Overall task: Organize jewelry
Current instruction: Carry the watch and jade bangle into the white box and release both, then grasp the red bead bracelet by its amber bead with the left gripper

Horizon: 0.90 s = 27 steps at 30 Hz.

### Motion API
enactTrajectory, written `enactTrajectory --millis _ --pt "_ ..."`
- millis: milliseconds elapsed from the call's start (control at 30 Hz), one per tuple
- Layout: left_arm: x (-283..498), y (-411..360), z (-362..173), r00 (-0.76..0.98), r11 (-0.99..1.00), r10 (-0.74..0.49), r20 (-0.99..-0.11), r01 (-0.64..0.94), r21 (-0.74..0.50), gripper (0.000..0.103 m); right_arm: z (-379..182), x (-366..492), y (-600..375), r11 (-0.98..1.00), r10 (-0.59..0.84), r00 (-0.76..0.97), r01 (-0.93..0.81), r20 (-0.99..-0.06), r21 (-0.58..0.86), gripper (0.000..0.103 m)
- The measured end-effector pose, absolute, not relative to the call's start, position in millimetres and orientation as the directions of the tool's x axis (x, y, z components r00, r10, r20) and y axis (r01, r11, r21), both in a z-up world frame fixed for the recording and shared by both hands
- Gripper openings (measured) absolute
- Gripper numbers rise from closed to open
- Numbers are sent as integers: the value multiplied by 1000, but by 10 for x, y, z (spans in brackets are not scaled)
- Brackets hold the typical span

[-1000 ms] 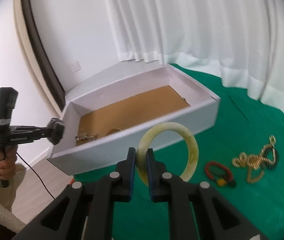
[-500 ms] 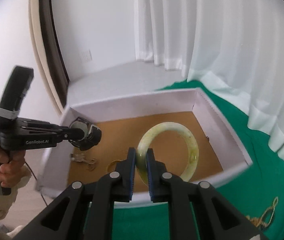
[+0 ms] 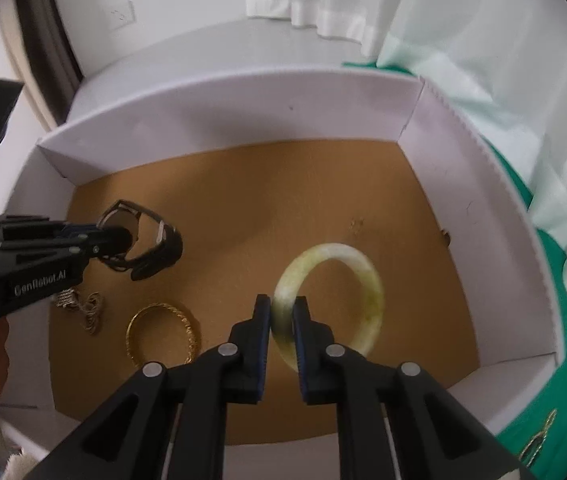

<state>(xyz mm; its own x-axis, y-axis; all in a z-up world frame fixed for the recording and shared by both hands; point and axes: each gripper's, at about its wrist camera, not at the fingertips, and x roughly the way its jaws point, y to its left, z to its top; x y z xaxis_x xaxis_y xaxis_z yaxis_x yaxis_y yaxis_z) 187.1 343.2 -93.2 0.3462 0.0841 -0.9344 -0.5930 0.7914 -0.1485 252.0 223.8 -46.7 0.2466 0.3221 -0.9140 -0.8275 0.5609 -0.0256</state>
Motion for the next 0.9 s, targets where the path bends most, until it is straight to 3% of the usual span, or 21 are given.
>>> enactTrajectory --millis 33,67,100,467,700,900 --pt "1870 3432 -926 346 791 85 -934 -593 -148 42 -477 2535 2238 565 331 238 -825 -913 -11 33" --pt "1853 3427 -903 352 790 98 -931 -596 -142 51 -459 2541 2222 576 346 238 -818 -908 5 39" --pt "1845 3419 -867 362 789 114 -925 -599 -137 53 -427 2537 2200 583 359 241 -812 -902 15 42" --pt "1137 2567 -1 605 885 178 -776 -443 -142 79 103 1955 1257 688 530 355 -711 -770 145 43" --pt "745 1683 278 707 952 19 -707 -228 -203 92 86 1323 221 762 494 445 -635 -747 126 43" --pt "763 915 3 673 976 -131 -728 -39 -212 97 -4 1019 -709 871 368 563 -487 -740 63 43"
